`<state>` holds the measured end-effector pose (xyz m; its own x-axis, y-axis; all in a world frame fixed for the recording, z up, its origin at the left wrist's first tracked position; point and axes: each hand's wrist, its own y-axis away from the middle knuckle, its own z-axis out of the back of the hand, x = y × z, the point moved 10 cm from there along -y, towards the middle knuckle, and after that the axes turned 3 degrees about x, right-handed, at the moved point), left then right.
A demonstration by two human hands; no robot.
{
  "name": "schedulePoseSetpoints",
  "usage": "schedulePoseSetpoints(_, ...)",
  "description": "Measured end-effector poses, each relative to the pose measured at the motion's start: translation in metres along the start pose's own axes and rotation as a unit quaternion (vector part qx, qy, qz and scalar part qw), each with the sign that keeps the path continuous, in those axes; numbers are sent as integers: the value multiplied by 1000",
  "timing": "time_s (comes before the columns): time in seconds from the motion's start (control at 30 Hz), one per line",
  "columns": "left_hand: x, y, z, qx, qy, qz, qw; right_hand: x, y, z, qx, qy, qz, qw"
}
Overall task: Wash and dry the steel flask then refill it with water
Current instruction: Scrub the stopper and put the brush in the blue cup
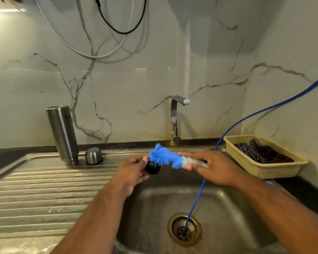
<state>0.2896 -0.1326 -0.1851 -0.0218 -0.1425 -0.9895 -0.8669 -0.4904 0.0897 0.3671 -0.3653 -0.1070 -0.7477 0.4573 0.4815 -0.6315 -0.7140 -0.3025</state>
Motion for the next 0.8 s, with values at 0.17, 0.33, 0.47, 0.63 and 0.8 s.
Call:
schedulePoseSetpoints(0.17,-2,3,-8,13,10,10,1000,-4,6,5,-5,-11,-5,1000)
schedulePoseSetpoints(0.33,-5,10,-6,11,28,19,999,4,10,10,-26,-6,-8,1000)
schedulePoseSetpoints(0.47,-5,11,-7,19,44,22,999,8,10,8,-37,9,-9,999)
schedulePoseSetpoints(0.63,-8,12,-9,17,53,20,998,7,10,7,-41,-13,-5,999)
schedulePoseSetpoints(0.8,-7,12,-10,17,62,24,998,3,10,8,-46,-11,-11,999)
